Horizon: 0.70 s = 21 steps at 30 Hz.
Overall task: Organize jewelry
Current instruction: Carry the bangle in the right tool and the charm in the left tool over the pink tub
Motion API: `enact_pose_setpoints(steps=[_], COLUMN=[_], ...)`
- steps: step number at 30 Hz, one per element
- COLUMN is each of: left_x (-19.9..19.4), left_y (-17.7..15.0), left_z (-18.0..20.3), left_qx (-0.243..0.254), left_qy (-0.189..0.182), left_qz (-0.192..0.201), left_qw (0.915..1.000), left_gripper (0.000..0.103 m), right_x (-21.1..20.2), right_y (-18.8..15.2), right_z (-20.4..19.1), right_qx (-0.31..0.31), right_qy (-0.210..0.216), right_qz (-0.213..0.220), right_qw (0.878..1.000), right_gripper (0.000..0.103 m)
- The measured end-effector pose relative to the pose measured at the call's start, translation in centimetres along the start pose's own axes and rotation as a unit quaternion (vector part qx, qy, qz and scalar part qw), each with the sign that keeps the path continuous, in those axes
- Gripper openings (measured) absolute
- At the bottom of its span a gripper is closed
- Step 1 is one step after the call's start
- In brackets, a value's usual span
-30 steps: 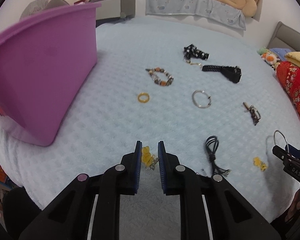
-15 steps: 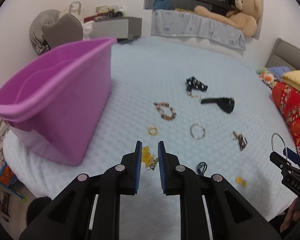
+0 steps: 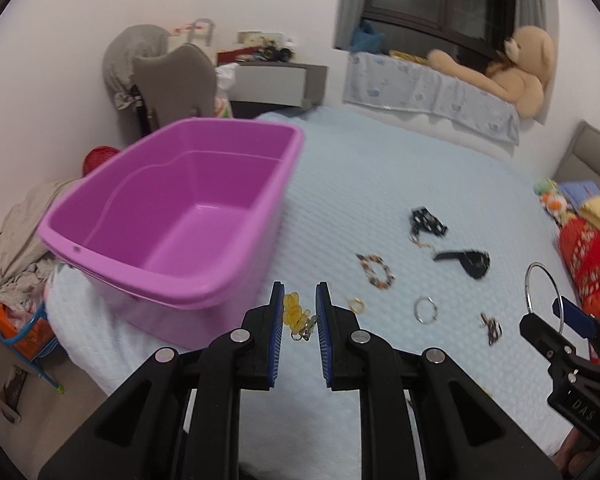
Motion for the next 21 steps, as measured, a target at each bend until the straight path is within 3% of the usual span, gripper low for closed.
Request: enact_pose_setpoints(steps=[10,21], left_x=[-1.5,-2.5], left_y=[2.7,5.7], left_z=[-7.3,-14.6], left_qx=[-0.051,-0.066], left_qy=[0.055,0.112], left_qz=[0.007,0.016], left_qw=[0.9972,0.9914], left_gripper=[0.016,0.016], right_x=[1.2,2.8], right_y=[5.7,11.2], right_z=[-9.4,-19.0], right_qx=[-0.050,-0.085], right_qy=[0.068,0.136], right_qz=[0.014,0.035], right_qw=[0.996,0.986], right_gripper=[0.071,0.071])
Point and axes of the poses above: each gripper's, at about its wrist camera, not at the fingertips, and x roughly the way its jaws point, z to its right, y to its top, the point moved 10 cm from there along x, roughly the way its jaws point, and after that the axes turned 4 degrees about x, right-handed, at the moved point
